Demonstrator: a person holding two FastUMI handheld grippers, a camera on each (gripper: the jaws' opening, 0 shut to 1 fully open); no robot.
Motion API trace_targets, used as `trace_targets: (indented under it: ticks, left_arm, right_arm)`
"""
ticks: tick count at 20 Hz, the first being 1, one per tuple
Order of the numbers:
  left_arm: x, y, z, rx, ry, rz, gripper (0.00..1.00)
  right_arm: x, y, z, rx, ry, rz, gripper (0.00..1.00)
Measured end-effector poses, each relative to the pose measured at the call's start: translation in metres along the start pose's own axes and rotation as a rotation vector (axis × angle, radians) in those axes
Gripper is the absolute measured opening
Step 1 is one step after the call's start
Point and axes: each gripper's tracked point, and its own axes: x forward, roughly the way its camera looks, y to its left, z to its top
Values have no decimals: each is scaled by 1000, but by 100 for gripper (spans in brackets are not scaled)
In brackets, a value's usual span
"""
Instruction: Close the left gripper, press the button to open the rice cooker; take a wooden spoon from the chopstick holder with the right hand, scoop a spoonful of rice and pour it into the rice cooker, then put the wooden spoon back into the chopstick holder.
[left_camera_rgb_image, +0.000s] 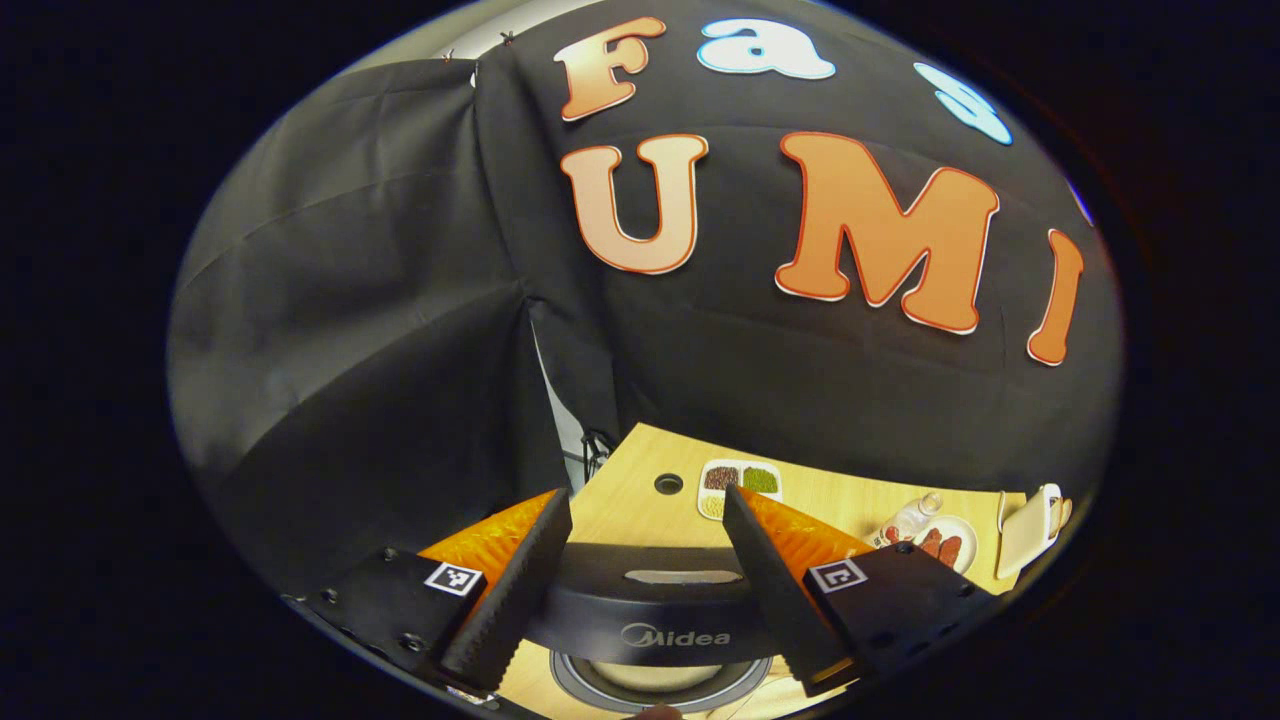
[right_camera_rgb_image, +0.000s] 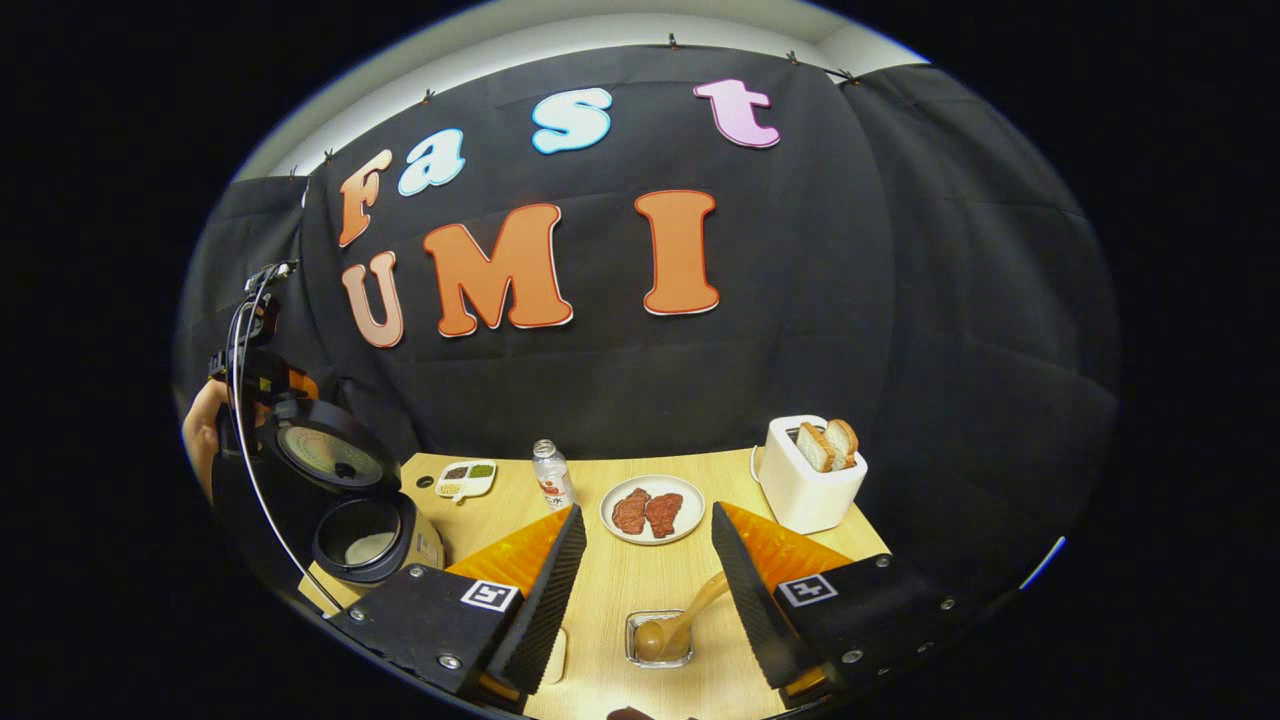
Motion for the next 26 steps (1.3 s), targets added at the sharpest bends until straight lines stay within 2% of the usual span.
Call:
trace_targets:
  ticks: [4,7,11,12,16,18,20,22,26]
  left_arm:
    - [-21,-11,-97,30,233,-12,99]
    - [-32,-18,-149,20,330,-49,99]
    - [-26,-15,-212,13,484,-62,99]
    - [-23,-14,-205,18,451,-61,99]
    - [-22,-22,-209,29,450,-69,97]
    - [-18,-24,-207,39,404,-71,100]
    - [-15,-28,-203,61,329,-74,99]
    - [-24,-36,-195,51,249,-118,99]
    - [-69,-55,-128,104,-74,-202,98]
  right_arm:
    - [-1,26,-11,-19,19,45,80]
    - [-2,36,-21,-33,41,57,80]
    - [-5,42,-29,-35,50,72,79]
    - [-6,43,-29,-36,50,74,80]
    - [-11,40,-28,-35,44,79,79]
    - [-14,39,-28,-19,36,82,79]
    - [-17,37,-25,-12,25,81,79]
    - [-21,35,-17,-18,1,71,79]
    - [-33,43,9,-37,-83,59,79]
